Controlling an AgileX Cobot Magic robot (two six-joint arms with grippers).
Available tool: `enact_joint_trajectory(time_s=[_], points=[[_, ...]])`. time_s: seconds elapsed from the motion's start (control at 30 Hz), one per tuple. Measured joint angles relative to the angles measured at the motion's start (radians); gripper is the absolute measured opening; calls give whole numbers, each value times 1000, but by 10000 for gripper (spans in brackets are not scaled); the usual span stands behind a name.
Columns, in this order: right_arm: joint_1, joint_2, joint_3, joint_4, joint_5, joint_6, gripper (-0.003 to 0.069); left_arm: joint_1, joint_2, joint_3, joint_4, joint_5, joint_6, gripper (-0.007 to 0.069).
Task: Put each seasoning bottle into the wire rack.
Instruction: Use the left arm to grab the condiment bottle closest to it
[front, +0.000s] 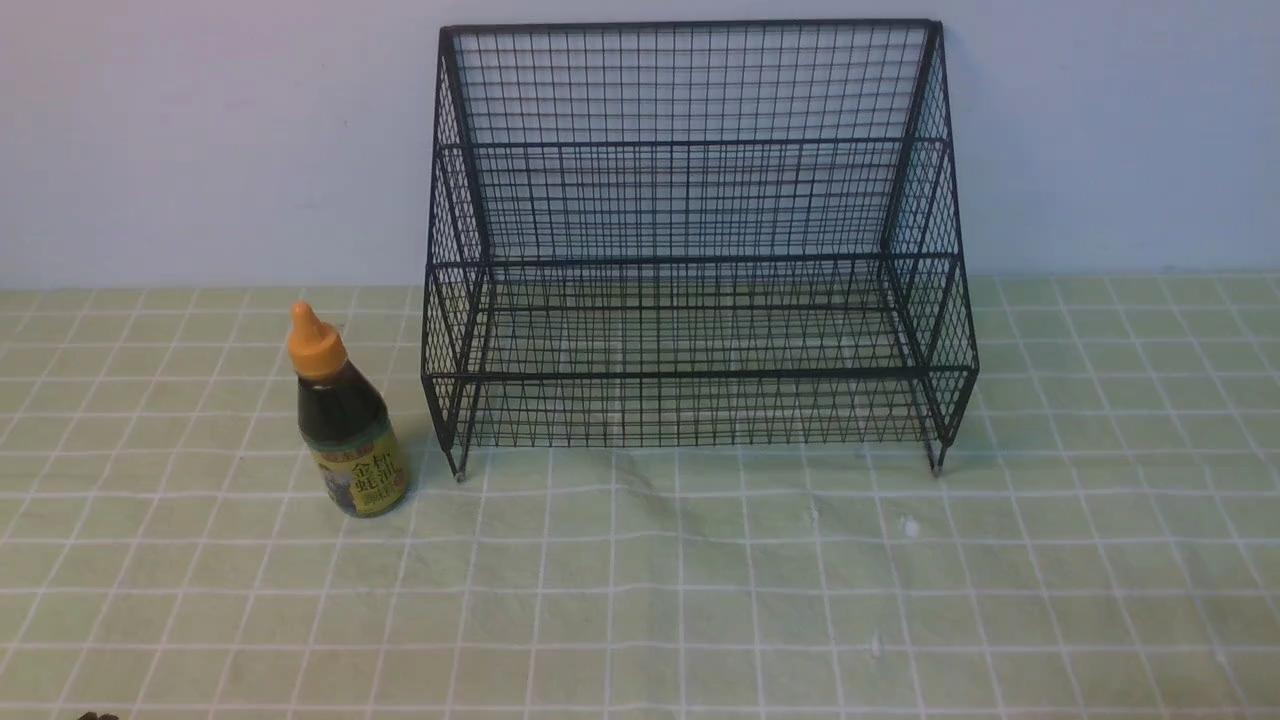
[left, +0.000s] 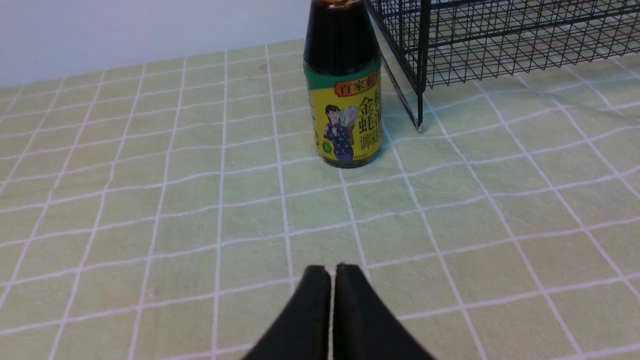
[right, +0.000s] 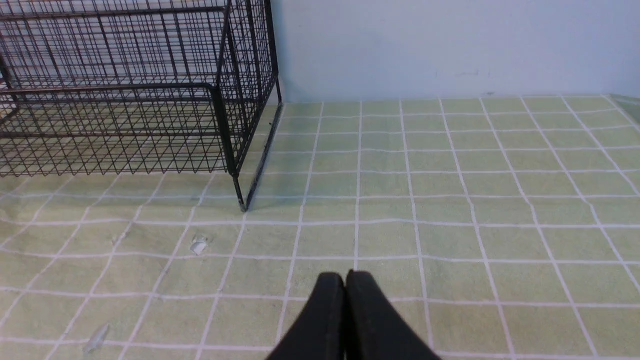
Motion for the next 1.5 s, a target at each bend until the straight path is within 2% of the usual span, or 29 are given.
enact_joint_trajectory(time_s=[0.7, 0.77, 0.8, 0.83, 0.87, 1.1, 1.2, 1.27, 1.37, 1.43, 1.5], points=[[0, 0, 0, 0, 0, 0, -14, 0, 0, 1, -16, -25, 7, -7], [0, 0, 0, 0, 0, 0, -14, 0, 0, 1, -61, -47, -5, -7], [0, 0, 0, 0, 0, 0, -14, 0, 0, 1, -137, -81, -23, -7], [0, 0, 0, 0, 0, 0, -14, 0, 0, 1, -158, -97, -27, -7], [0, 0, 0, 0, 0, 0, -14, 0, 0, 1, -235, -139, -35, -7], [0, 0, 0, 0, 0, 0, -14, 0, 0, 1, -538, -468, -72, -7], [0, 0, 0, 0, 0, 0, -14, 0, 0, -4, -610, -661, -86, -7], [0, 0, 0, 0, 0, 0, -14, 0, 0, -45, -603, -700, -86, -7], [0, 0, 0, 0, 0, 0, -14, 0, 29, -145, -546, -663, -74, -7], [0, 0, 0, 0, 0, 0, -14, 0, 161, -311, -467, -475, -50, -7], [0, 0, 0, 0, 0, 0, -14, 0, 226, -372, -447, -387, -40, -7]])
